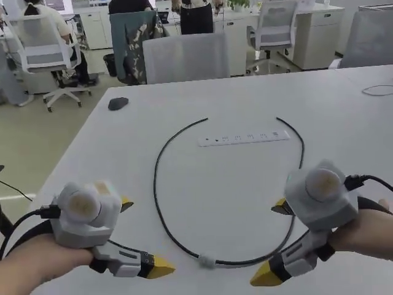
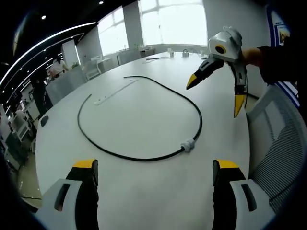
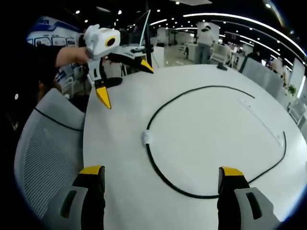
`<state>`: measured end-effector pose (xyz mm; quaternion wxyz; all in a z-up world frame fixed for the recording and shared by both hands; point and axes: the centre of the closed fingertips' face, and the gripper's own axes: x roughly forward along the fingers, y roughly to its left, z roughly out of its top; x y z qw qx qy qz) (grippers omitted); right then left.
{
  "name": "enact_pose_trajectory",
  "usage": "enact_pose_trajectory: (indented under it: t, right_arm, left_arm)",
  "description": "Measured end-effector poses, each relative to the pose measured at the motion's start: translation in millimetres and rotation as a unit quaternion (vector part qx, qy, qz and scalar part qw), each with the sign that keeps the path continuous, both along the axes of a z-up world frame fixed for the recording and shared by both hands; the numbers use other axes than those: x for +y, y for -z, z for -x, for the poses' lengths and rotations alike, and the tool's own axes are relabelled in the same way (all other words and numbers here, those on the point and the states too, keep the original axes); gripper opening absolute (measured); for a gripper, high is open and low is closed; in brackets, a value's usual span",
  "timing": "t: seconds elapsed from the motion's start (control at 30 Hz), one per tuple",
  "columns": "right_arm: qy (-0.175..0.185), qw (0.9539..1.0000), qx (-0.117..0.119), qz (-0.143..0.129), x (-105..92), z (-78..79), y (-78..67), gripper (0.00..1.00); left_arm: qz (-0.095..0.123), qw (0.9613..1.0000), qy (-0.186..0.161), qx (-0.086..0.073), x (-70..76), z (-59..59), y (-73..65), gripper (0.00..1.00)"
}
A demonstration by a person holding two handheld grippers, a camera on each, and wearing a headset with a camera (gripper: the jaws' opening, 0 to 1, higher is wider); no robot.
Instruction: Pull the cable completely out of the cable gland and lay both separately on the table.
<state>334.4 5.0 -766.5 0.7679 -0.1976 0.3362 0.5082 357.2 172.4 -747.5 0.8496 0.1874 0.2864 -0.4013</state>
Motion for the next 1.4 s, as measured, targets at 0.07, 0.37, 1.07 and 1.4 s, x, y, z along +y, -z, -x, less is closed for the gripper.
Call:
enact_pose_trajectory:
  t: [0.07, 0.37, 1.07, 1.4]
  right_arm:
    - [0.005, 0.9999, 0.006, -0.006, 1.5, -2.9, 2.5, 0.99]
    - [0.011, 0.9993, -0.025, -0.027, 19.7, -7.5, 13.0, 0.85]
    - [-0.008, 0.9981, -0.036, -0.05, 83.6, 0.2, 47.1, 0.28]
    - [-0.035, 0.9971, -0.061, -0.03, 89.3, 1.3, 53.0, 0.12]
  left_arm:
    - [0.006, 0.9999, -0.006, 0.006, 1.0, -3.0, 2.3, 0.99]
    - [0.002, 0.9995, -0.033, -0.001, 6.7, -10.3, 23.5, 0.99]
    - [0.104, 0.9919, -0.065, 0.032, -15.2, 14.6, 31.9, 0.77]
    - [0.134, 0.9882, -0.07, 0.025, -17.9, 12.3, 27.4, 0.83]
